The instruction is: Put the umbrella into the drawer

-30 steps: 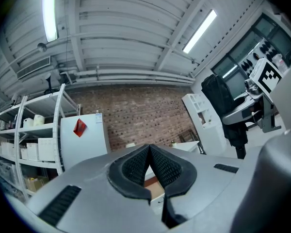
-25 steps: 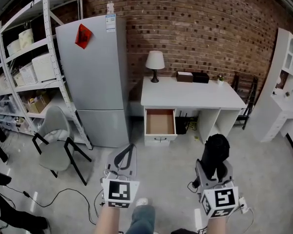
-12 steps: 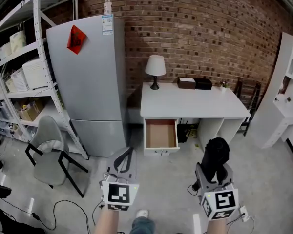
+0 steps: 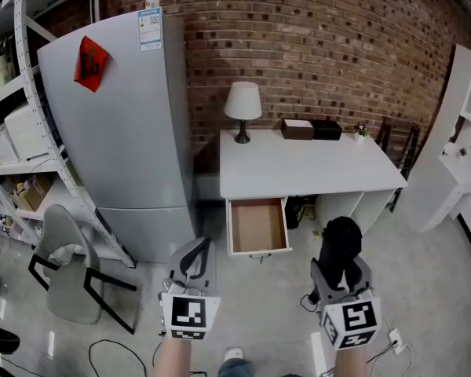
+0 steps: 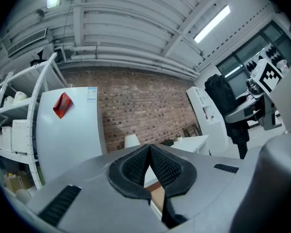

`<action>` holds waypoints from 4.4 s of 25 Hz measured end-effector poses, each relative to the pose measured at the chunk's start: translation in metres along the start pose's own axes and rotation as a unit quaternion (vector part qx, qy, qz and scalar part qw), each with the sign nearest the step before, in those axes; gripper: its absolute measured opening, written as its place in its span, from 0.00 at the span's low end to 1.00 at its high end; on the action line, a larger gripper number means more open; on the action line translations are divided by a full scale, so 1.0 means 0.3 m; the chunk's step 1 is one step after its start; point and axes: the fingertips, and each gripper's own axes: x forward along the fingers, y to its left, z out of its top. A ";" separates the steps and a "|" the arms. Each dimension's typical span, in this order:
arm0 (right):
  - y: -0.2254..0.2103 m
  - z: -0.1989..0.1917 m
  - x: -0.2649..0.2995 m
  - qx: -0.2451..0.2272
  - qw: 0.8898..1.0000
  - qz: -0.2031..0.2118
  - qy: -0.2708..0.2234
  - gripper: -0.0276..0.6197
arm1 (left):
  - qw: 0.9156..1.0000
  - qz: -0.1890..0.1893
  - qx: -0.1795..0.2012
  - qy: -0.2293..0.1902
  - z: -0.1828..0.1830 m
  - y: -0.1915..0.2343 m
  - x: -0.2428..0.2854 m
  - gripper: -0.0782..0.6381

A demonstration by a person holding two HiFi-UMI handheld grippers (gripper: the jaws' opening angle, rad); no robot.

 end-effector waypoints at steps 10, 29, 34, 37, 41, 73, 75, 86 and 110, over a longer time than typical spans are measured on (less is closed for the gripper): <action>0.045 0.038 0.302 0.002 1.000 -0.005 0.019 0.41 | 0.999 -0.017 -0.030 -0.002 -0.096 0.186 0.254 0.11; 0.002 -0.053 0.548 0.011 0.999 -0.001 0.050 0.41 | 0.999 -0.014 -0.046 0.026 -0.221 0.243 0.476 0.11; -0.059 -0.107 0.658 0.021 0.998 0.009 0.053 0.41 | 0.998 -0.013 -0.042 0.041 -0.265 0.224 0.588 0.11; -0.106 -0.141 0.750 0.029 0.998 0.018 0.057 0.41 | 0.998 -0.007 -0.040 0.055 -0.300 0.226 0.677 0.11; -0.188 -0.181 0.894 0.044 0.997 0.030 0.062 0.41 | 0.996 0.002 -0.043 0.073 -0.333 0.225 0.824 0.11; -0.069 -0.767 1.517 -0.015 0.961 0.235 0.142 0.41 | 0.976 0.031 -0.061 0.205 -0.662 0.148 1.238 0.11; -0.053 -0.795 1.526 -0.024 0.961 0.240 0.136 0.41 | 0.975 0.031 -0.062 0.210 -0.680 0.148 1.235 0.11; 0.103 -0.984 1.567 -0.097 0.939 0.284 0.167 0.41 | 0.971 0.031 -0.072 0.225 -0.771 0.177 1.220 0.11; 0.319 -1.378 1.721 -0.201 0.886 0.307 0.283 0.42 | 0.978 -0.014 -0.049 0.202 -0.968 0.161 1.291 0.11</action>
